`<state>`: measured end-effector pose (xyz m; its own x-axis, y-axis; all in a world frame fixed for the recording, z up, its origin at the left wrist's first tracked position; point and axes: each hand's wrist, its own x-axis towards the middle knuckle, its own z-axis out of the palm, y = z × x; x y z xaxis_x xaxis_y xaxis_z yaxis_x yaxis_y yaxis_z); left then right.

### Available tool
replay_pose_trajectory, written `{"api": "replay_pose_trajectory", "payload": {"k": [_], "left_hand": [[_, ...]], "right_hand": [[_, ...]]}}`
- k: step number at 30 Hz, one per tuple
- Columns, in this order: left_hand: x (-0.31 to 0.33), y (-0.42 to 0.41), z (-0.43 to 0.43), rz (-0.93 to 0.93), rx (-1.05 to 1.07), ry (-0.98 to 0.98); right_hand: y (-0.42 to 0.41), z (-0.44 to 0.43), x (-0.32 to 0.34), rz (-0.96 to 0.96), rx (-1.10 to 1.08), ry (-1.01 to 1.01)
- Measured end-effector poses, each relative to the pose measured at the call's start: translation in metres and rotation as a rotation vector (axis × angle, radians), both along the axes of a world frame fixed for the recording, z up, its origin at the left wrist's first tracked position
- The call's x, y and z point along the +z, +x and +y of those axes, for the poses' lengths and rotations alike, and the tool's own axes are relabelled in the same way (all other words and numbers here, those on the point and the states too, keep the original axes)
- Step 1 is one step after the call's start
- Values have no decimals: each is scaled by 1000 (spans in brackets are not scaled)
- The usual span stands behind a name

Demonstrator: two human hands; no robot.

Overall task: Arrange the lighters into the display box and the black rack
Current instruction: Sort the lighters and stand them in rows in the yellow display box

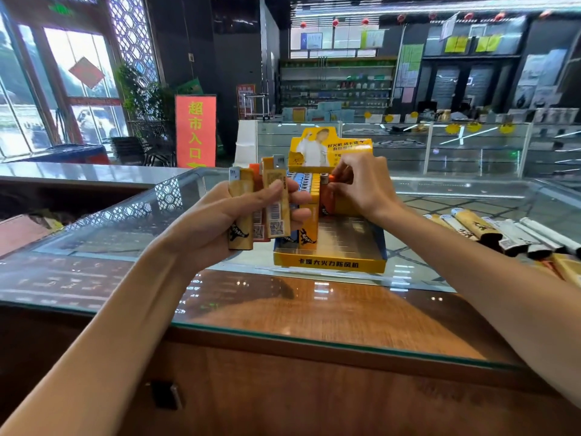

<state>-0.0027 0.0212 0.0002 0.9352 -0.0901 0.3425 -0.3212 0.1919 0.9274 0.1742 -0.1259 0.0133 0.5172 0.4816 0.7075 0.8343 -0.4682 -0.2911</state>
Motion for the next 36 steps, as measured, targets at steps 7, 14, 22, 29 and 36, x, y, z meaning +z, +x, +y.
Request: {"api": "replay_pose_trajectory", "payload": {"k": [7, 14, 22, 29, 36], "left_hand": [[-1, -2, -7, 44, 27, 27], [2, -2, -12, 53, 15, 43], [4, -3, -17, 58, -107, 7], [4, 0, -24, 37, -32, 97], [1, 1, -18, 14, 175, 202]], "right_hand": [[-16, -9, 7, -7, 20, 27], [-60, -37, 22, 710, 851, 49], [-69, -32, 18, 877, 1078, 89], [-58, -33, 21, 972, 1108, 210], [-14, -58, 37, 674, 509, 380]]}}
